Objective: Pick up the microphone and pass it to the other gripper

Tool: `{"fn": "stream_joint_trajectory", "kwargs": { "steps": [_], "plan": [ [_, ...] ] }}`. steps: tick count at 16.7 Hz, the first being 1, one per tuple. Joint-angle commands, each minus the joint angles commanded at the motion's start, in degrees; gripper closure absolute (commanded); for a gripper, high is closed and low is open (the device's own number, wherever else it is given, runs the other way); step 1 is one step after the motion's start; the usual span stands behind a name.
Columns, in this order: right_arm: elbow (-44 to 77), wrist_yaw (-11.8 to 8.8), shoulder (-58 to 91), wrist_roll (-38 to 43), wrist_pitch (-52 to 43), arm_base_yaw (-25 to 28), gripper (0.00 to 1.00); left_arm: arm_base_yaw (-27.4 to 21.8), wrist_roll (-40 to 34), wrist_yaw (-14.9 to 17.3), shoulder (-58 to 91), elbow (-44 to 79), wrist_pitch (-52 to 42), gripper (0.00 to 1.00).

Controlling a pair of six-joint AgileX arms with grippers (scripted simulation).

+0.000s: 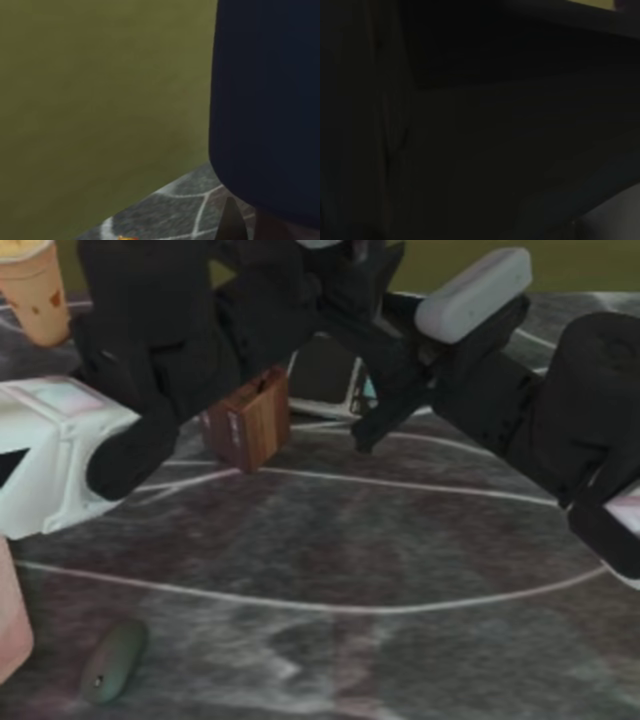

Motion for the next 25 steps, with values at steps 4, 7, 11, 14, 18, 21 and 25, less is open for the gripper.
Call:
{"fn": "stream_joint_trajectory", "kwargs": {
  "steps": [4, 7, 11, 14, 18, 21, 25],
  "plan": [
    [0.00, 0.00, 0.00, 0.00, 0.00, 0.00, 0.47, 0.00, 0.00, 0.00, 0.00, 0.00, 0.00, 1.00],
    [0.00, 0.00, 0.00, 0.00, 0.00, 0.00, 0.25, 0.00, 0.00, 0.00, 0.00, 0.00, 0.00, 1.00],
    [0.00, 0.00, 0.00, 0.00, 0.00, 0.00, 0.00, 0.00, 0.00, 0.00, 0.00, 0.00, 0.00, 1.00],
    [0.00, 0.00, 0.00, 0.00, 0.00, 0.00, 0.00, 0.00, 0.00, 0.00, 0.00, 0.00, 0.00, 1.00],
    [0.00, 0.00, 0.00, 0.00, 0.00, 0.00, 0.00, 0.00, 0.00, 0.00, 0.00, 0.00, 0.00, 1.00],
    [-1.37, -0.05, -0.49, -0.17, -0.17, -0.43, 0.00, 0.57, 0.31, 0.13, -0.71, 0.12, -0.18, 1.00],
    [-8.45, -1.32, -8.60, -0.19, -1.15, -1.51, 0.00, 5.09, 0.46, 3.90, -3.41, -2.35, -0.58, 1.00]
  ]
}}
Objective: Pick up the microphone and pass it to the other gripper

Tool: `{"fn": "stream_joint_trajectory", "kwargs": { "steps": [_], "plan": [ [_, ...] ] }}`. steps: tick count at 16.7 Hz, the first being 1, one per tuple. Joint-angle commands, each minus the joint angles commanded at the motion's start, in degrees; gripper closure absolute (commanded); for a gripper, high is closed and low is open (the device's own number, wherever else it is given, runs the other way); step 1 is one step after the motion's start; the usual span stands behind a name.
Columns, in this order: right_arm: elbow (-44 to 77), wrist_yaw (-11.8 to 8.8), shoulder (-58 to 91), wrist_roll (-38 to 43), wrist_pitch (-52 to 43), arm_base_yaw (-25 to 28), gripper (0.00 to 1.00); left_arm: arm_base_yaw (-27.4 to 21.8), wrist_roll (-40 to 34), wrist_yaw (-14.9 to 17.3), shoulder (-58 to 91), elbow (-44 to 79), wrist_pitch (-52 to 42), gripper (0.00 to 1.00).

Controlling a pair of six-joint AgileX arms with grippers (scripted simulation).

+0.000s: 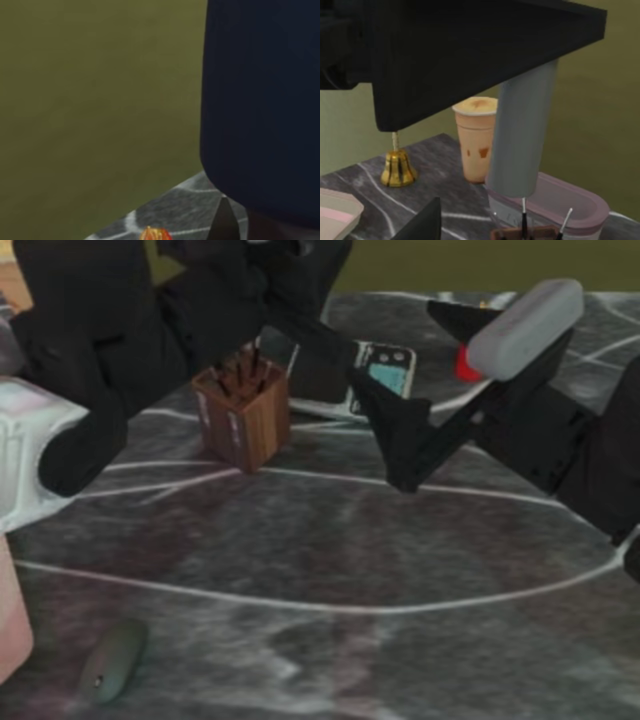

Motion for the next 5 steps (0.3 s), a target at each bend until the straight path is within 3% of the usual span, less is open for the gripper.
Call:
{"fn": "stream_joint_trajectory", "kwargs": {
  "steps": [5],
  "plan": [
    [-6.22, -1.32, -6.91, 0.09, -0.54, -0.78, 0.00, 4.17, -0.07, 3.71, -2.65, -2.22, -0.26, 1.00]
  ]
}}
